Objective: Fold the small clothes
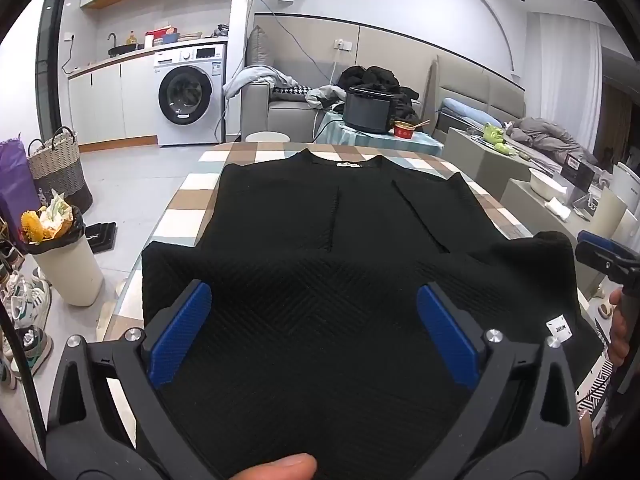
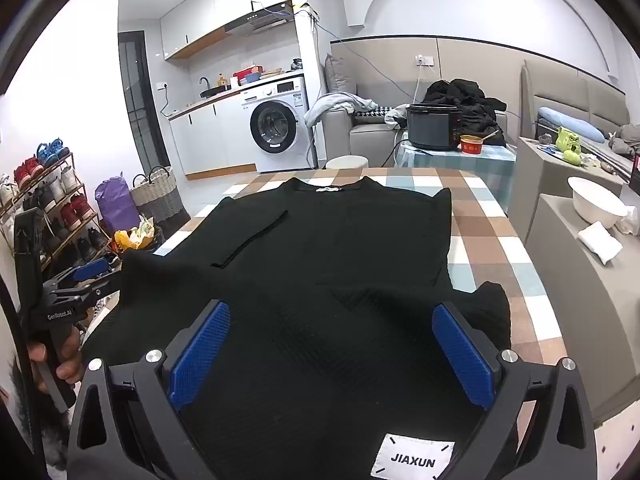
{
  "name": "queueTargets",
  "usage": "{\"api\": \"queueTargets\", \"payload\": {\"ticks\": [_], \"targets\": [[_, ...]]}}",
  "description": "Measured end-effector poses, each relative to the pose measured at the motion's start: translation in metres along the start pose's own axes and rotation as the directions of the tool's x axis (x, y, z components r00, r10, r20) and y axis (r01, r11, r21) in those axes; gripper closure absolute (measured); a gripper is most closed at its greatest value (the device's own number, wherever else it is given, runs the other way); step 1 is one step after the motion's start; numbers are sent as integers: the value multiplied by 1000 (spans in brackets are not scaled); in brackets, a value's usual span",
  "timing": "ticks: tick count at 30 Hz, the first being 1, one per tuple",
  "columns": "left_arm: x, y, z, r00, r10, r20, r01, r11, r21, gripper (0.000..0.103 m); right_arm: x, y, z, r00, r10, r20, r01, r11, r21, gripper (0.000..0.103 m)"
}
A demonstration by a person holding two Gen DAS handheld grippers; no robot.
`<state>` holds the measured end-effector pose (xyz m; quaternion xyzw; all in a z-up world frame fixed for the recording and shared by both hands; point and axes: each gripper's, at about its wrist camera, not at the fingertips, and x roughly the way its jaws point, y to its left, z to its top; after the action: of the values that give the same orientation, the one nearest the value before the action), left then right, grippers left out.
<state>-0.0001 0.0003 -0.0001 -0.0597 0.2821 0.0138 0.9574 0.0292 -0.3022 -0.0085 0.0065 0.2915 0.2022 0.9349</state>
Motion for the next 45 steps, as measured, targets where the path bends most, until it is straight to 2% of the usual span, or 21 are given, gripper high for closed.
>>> {"api": "queueTargets", "payload": {"ticks": [45], "targets": [[0,0,0,1000,2,2,-2,1000,2,1,-1,-9,2,1000,-22,-8,22,1000,15,1]]}}
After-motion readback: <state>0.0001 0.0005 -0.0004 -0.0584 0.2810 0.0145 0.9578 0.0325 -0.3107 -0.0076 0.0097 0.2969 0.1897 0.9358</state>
